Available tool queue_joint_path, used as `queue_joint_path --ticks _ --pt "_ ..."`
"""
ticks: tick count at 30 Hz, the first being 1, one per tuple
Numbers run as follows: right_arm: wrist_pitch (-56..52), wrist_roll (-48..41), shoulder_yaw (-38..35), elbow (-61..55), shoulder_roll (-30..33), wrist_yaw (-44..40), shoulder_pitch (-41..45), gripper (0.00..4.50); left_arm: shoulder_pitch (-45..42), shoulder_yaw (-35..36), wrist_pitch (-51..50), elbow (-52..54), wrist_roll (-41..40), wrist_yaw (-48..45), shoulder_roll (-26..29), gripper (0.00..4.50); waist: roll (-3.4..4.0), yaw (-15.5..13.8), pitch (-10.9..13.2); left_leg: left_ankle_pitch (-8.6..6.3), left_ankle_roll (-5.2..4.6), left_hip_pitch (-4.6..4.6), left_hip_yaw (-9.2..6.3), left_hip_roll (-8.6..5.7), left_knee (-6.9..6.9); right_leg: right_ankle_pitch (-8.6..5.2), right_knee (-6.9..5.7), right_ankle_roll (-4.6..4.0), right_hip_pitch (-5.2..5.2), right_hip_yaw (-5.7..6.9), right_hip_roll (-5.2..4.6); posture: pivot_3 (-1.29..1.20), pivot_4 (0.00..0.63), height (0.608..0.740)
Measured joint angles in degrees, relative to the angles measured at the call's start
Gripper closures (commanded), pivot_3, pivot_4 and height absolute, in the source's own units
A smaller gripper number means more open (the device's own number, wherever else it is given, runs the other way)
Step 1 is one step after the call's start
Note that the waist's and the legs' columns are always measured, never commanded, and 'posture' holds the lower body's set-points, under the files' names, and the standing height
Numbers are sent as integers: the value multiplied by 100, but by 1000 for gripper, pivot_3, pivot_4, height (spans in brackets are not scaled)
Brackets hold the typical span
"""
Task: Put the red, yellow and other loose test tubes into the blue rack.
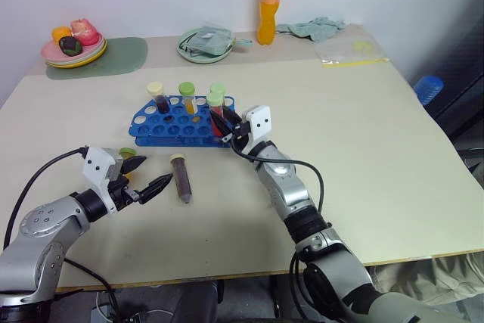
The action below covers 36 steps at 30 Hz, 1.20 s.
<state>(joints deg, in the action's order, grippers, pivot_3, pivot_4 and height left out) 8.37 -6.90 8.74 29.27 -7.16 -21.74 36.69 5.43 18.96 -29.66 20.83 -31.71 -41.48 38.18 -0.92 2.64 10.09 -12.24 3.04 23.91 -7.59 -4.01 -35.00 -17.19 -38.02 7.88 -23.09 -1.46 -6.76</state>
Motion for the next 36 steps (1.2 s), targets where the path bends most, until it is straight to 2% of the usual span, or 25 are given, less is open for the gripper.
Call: queue_joint_path --ticks 6,7,8,11,14,18,21,24,27,32,36 --pt "0 53 0 11 -8 38 21 3733 -9 -1 0 0 2 -2 0 0 0 0 0 0 0 0 0 0 0 0 0 0 0 0 0 0 150 740" --pt "1 54 -1 15 -9 36 23 3013 -9 -1 0 0 3 -2 0 0 0 0 0 0 0 0 0 0 0 0 0 0 0 0 0 0 150 740" --pt "2 55 0 16 -9 27 24 2758 -9 -2 0 0 5 0 0 0 0 0 0 0 0 0 0 0 0 0 0 0 0 0 0 0 150 740" --pt "69 104 21 -11 -8 -4 23 1393 -48 0 -14 -8 44 125 -2 0 0 0 0 0 0 0 0 0 0 0 0 0 0 0 0 0 150 740" --pt "81 112 28 -390 22 -14 4 1393 -249 75 -127 -19 52 379 1 0 0 -8 0 0 0 1 -1 0 -2 0 -1 0 -1 0 0 0 150 740" --pt "-199 88 -10 -1350 408 -128 -128 1393 -594 273 -743 17 -83 818 135 0 -3 -17 -2 0 0 1 -5 -2 -4 0 -1 0 0 1 -1 0 150 740" --pt "-589 -17 -92 -1973 864 -309 -391 1393 -815 376 -1326 136 -156 1165 323 0 -3 -14 -1 0 -1 1 -4 -2 -4 0 -2 0 5 1 -1 0 150 740" --pt "-1274 -226 -90 -2752 1694 -901 -779 1393 -1090 339 -2338 104 -64 1616 845 0 0 -11 1 0 -1 1 -2 -2 -2 0 -4 1 2 1 2 0 150 740" --pt "-1908 -412 -98 -3318 2255 -1340 -955 1393 -1513 333 -3180 -35 -6 1990 997 0 1 3 1 -1 -2 0 0 1 -2 -1 -4 1 2 1 6 0 150 740" --pt "-3119 -1071 14 -4756 3572 -2449 -1349 1393 -2971 -474 -5562 -772 137 2405 1634 0 -9 -27 3 -5 -9 4 -3 -6 -15 -2 -1 4 14 8 2 0 150 740" --pt "-3476 -1377 122 -5387 4073 -2984 -1587 1393 -3710 -1110 -6207 -1546 125 2460 1679 0 -9 -9 3 -4 -8 -2 -2 -2 -12 -3 -3 4 16 11 5 0 150 740"
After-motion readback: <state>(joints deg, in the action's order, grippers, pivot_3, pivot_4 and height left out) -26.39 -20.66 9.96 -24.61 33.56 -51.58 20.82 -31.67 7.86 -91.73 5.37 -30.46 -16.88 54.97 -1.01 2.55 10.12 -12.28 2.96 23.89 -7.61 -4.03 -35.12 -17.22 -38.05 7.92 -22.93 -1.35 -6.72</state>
